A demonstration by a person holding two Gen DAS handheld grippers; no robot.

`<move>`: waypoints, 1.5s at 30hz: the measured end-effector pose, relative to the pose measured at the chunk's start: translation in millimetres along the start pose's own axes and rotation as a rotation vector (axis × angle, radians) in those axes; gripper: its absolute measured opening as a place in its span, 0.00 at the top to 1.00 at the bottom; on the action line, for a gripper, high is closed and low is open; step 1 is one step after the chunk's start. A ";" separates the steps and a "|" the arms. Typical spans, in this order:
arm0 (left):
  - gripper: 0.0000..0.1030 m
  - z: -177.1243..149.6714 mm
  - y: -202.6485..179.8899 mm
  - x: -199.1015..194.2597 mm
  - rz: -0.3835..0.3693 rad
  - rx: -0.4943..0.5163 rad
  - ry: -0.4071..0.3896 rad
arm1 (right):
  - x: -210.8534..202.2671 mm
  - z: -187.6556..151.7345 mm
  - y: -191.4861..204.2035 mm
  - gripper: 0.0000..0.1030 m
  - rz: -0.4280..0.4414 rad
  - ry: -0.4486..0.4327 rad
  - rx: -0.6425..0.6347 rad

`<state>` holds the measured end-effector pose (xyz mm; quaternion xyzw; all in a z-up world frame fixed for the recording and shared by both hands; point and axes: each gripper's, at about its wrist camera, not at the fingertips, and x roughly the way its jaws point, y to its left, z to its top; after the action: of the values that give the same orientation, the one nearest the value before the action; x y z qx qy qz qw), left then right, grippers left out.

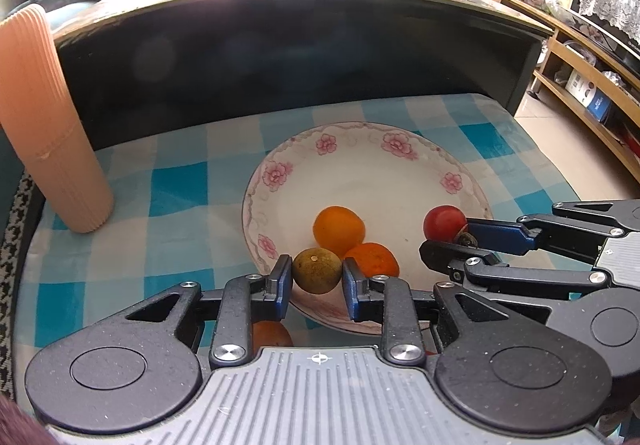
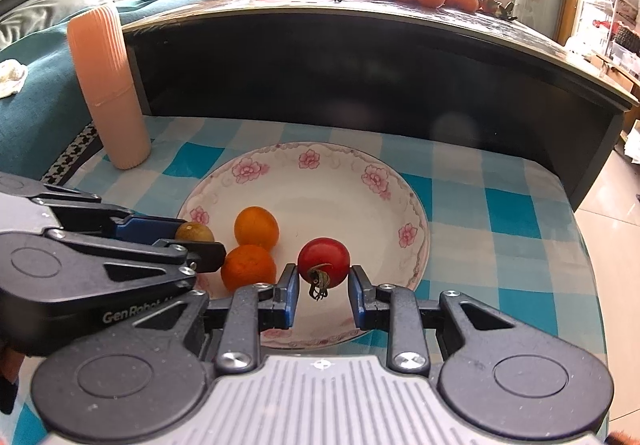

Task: Organize fruits
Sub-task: 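Lower the yellow plum and red tomato into the plate and open both grippers, then withdraw both open grippers from the plate toward the remaining fruit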

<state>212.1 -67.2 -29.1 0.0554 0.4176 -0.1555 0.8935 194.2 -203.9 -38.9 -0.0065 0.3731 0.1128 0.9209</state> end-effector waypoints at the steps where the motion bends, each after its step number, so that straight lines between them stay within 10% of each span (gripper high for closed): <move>1: 0.65 0.4 0.3 -0.3 0.001 -0.002 -0.001 | 0.4 0.2 -0.4 0.58 0.000 -0.001 0.001; 15: 0.48 5.3 3.6 -15.1 0.012 -0.013 -0.046 | -8.5 4.1 -2.0 0.57 -0.026 -0.028 0.003; 45: 0.48 -31.3 6.6 -72.1 0.067 0.081 -0.052 | -52.9 -18.3 44.6 0.57 0.016 -0.021 -0.072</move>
<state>148.0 -37.1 5.6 0.1014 0.3856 -0.1436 0.9058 135.4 -172.9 -12.5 -0.0358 0.3593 0.1334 0.9229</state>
